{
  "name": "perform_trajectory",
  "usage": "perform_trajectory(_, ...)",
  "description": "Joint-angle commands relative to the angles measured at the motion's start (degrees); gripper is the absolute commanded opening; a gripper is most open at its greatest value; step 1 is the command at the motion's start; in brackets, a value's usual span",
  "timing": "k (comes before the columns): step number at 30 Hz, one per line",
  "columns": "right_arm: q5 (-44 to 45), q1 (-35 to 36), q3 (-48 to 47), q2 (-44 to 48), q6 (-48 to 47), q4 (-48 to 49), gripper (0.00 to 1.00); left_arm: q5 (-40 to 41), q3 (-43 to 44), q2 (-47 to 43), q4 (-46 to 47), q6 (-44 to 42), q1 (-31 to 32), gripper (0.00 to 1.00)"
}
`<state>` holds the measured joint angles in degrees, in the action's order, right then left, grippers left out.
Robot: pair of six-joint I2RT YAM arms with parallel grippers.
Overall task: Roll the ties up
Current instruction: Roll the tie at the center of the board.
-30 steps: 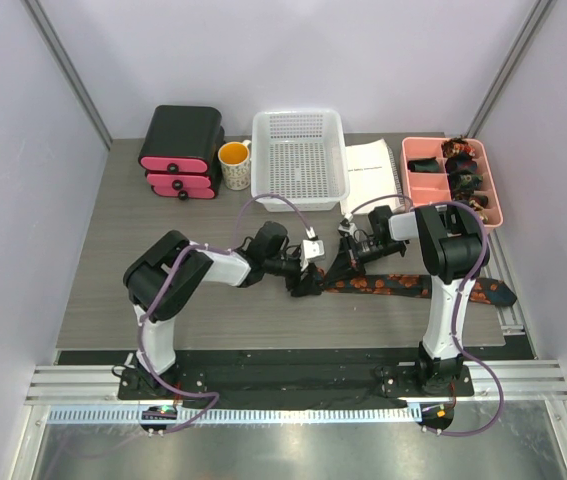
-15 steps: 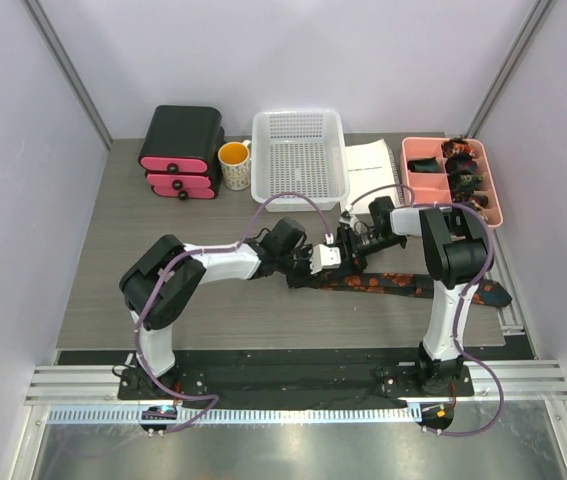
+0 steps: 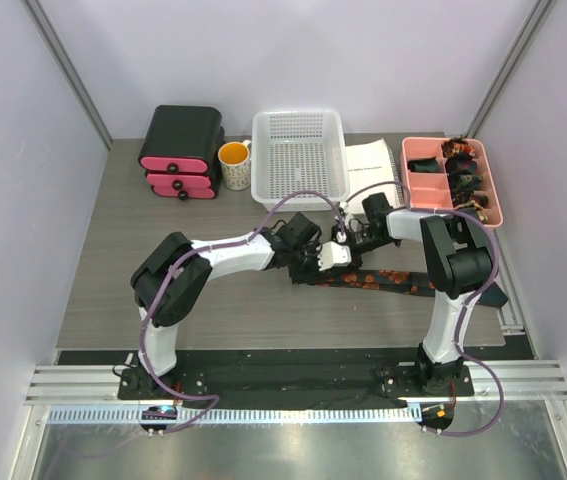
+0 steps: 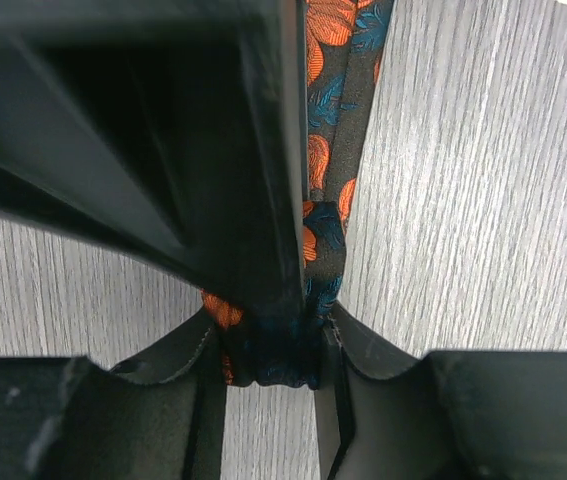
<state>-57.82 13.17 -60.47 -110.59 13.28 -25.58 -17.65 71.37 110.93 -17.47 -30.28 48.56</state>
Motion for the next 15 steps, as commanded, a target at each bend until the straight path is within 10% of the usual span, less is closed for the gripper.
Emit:
perform_trajectory(1,3.67,0.81,-1.67,-1.82,1.58,2.21,0.28,4.73,-0.71,3.59,-7.4,-0.39,0.14,0.35)
perform_trajectory(3,4.3,0.2,-0.71,-2.09,1.14,1.68,0.02,4.73,-0.71,3.5,-7.4,-0.22,-0.04,0.38)
perform_trajectory(15,9.65,-2.45,0.18,-9.02,-5.1,-5.18,0.01,-16.18,-14.22,-6.17,19.38,9.18,-7.69,0.79)
